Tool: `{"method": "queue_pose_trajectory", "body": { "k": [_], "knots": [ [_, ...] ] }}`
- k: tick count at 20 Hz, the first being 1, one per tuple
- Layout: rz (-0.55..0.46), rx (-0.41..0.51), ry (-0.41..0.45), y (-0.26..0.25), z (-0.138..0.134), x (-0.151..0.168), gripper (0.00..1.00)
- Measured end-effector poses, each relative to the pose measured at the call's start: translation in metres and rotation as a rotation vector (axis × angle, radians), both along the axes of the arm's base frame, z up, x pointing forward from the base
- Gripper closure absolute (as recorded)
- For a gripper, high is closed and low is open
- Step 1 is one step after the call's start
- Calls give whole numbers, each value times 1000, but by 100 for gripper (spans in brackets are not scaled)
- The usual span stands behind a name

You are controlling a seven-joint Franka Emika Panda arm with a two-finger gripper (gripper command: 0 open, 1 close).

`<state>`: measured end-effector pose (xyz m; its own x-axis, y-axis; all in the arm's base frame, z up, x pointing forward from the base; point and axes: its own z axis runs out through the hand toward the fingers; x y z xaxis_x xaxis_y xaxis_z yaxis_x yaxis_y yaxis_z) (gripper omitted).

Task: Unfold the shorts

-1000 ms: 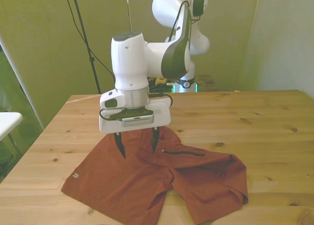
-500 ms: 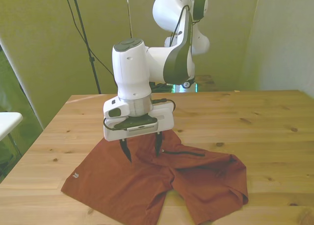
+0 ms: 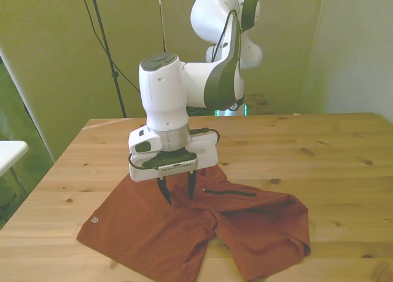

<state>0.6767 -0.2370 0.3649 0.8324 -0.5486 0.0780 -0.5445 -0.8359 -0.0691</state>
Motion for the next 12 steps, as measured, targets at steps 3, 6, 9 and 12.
{"method": "queue_pose_trajectory", "body": {
  "k": [3,6,9,12],
  "knots": [
    [-6,4,9,1,1,3,100],
    [-18,-6,24,6,0,7,100],
    [-17,-35,43,17,4,10,100],
    [5,-47,36,31,13,14,100]
  ]
}}
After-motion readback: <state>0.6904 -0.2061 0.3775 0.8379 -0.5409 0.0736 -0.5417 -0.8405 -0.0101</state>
